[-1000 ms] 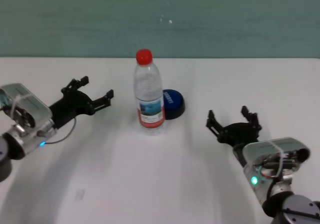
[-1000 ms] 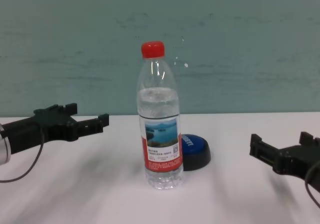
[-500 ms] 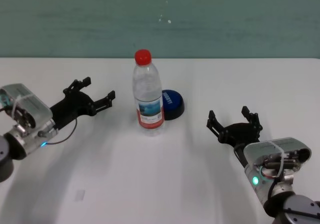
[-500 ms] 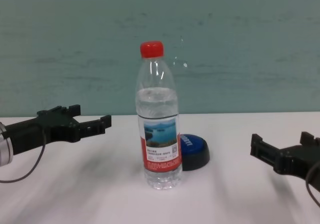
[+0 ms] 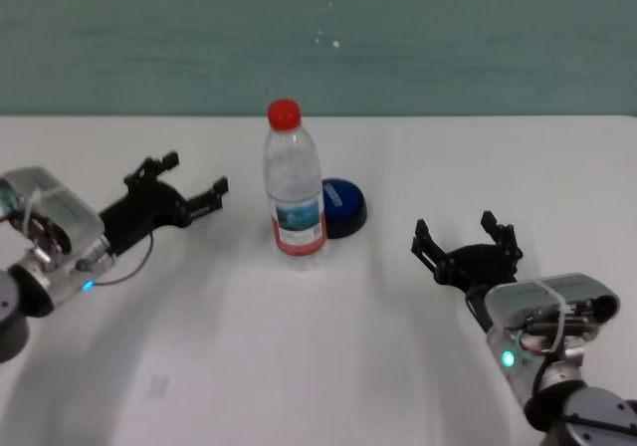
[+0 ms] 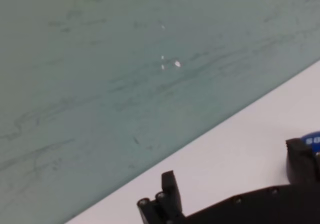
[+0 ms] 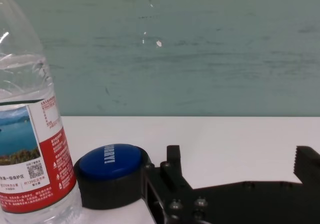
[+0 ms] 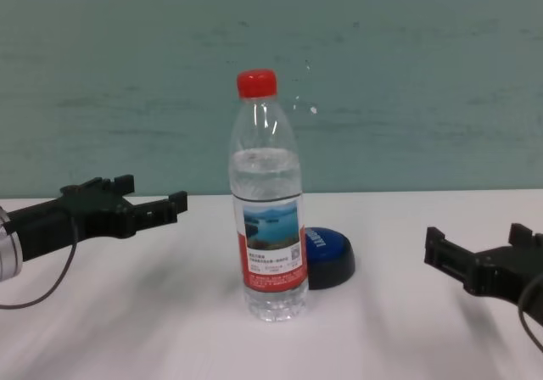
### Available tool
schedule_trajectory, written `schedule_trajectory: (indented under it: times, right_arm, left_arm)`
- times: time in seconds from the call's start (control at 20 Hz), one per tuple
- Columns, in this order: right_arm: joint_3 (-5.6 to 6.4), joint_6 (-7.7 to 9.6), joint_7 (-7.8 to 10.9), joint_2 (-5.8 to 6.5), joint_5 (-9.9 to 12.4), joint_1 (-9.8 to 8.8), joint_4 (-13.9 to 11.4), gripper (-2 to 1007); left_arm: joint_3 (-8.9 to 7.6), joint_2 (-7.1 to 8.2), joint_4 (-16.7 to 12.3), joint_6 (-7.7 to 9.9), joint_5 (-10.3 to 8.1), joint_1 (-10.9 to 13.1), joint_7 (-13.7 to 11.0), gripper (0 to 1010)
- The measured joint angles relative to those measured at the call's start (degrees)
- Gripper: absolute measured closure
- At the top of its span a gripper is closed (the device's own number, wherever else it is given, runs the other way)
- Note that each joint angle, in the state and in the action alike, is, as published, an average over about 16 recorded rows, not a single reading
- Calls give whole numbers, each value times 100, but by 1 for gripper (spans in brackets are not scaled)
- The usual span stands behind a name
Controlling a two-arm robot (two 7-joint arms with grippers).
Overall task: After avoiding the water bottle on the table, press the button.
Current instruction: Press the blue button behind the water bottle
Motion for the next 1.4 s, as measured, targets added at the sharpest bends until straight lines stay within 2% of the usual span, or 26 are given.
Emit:
schedule_trajectory:
  times: [0.25,0.7,0.95,1.4]
  right_arm:
    - [0,0,0,0,0,0,0,1]
    - [0,0,0,0,0,0,0,1]
    - [0,0,0,0,0,0,0,1]
    - [0,0,0,0,0,0,0,1]
  left_arm:
    - [-97,31,-486,149,155,293,289,10]
    - [-280,-3,-1542,489,511,1020,855,10]
    - [-322,-152,-1920,595,696,1395,1115,10]
    - [-295,-536,-2336,655,1070,1964,1553,10]
